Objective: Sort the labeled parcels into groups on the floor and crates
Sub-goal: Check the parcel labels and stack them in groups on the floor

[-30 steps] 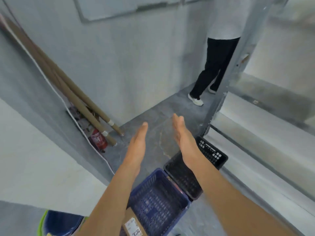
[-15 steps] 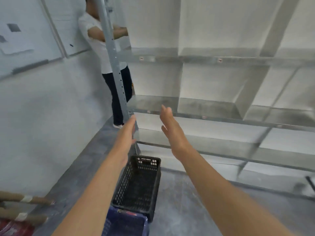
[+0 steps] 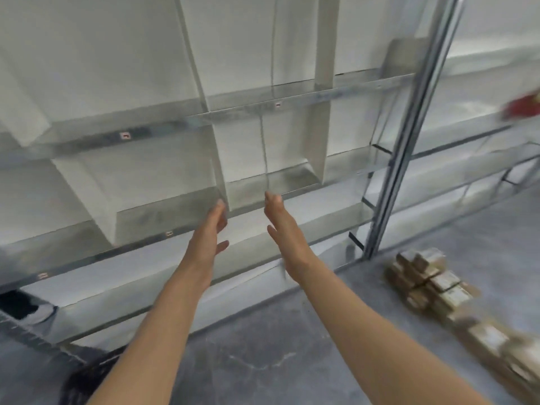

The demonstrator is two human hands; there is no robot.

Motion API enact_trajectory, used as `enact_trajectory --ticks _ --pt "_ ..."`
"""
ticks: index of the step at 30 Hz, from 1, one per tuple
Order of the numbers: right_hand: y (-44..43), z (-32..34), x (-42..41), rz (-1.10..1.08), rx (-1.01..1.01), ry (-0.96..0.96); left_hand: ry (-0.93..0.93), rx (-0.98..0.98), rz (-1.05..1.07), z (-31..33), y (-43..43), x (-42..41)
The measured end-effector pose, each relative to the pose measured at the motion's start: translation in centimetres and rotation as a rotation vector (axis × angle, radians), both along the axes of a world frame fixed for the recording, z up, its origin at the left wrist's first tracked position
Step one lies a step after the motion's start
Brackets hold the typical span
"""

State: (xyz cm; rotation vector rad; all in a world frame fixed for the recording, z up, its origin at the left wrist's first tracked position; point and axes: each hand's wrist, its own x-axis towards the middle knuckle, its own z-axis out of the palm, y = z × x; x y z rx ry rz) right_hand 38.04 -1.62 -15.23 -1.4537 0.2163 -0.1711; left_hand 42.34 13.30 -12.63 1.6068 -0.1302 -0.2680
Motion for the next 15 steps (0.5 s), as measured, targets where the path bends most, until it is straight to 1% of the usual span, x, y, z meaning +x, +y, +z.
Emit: enact_trajectory --ticks 7,12,15 --pt "-13.7 -1.9 -3.4 -0.275 0.03 0.01 0.04 0.055 -0.315 -1.4 -15.5 -0.1" --pt "-20.6 -4.2 -5.0 -0.421 0.044 0.071 0.072 0.104 -0.537 -3.5 -24.8 1.1" --pt "-24.3 -5.5 -5.1 -0.545 0.067 0.11 0.106 0.11 -0.641 -4.9 -29.9 2.1"
